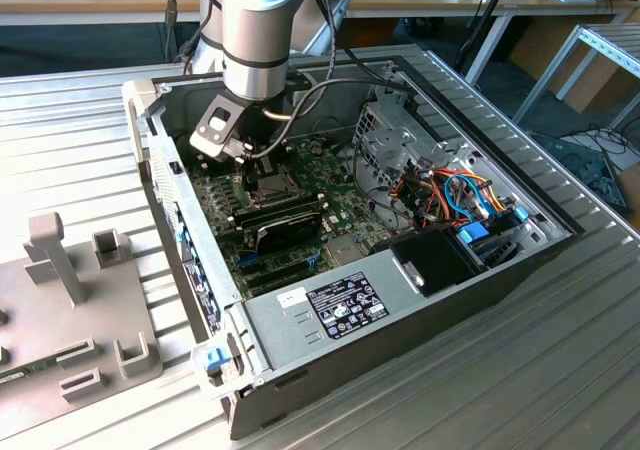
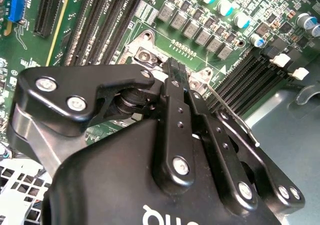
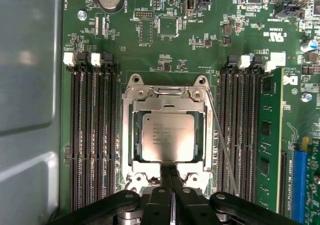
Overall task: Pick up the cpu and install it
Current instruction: 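Close the cpu cover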
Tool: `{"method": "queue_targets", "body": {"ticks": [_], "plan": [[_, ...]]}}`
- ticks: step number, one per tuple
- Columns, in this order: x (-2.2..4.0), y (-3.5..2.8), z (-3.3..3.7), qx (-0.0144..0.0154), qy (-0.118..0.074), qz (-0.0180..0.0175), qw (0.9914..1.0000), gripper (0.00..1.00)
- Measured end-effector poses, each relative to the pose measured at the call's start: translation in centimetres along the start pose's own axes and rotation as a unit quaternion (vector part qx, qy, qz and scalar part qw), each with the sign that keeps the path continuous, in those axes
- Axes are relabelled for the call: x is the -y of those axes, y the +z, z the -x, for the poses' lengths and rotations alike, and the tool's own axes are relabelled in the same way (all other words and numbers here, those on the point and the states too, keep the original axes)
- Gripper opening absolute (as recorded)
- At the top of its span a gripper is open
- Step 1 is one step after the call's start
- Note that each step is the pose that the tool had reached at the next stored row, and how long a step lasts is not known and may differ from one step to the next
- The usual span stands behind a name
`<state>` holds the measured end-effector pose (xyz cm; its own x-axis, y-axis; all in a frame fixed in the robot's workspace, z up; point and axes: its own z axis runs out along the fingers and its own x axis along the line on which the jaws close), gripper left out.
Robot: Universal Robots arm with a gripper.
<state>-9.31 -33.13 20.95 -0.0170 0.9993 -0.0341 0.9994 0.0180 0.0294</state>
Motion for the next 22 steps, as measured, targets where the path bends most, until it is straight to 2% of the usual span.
{"method": "queue_targets", "body": {"ticks": [6, 9, 11, 13, 17, 22], "plan": [[0.02, -0.2, 0.0, 0.0008, 0.0, 0.0, 1.0, 0.11], [0.34, -0.21, 0.0, 0.0008, 0.0, 0.0, 1.0, 0.11], [0.79, -0.23, -0.01, 0.0008, 0.0, 0.0002, 1.0, 0.11], [0.87, -0.23, -0.01, 0.0007, 0.0, 0.0004, 1.0, 0.11], [0.86, -0.72, 0.01, 0.0008, 0.0, 0.0011, 1.0, 0.11], [0.84, -1.39, 0.03, 0.003, 0.0, 0.0015, 0.99999, 0.11]]}}
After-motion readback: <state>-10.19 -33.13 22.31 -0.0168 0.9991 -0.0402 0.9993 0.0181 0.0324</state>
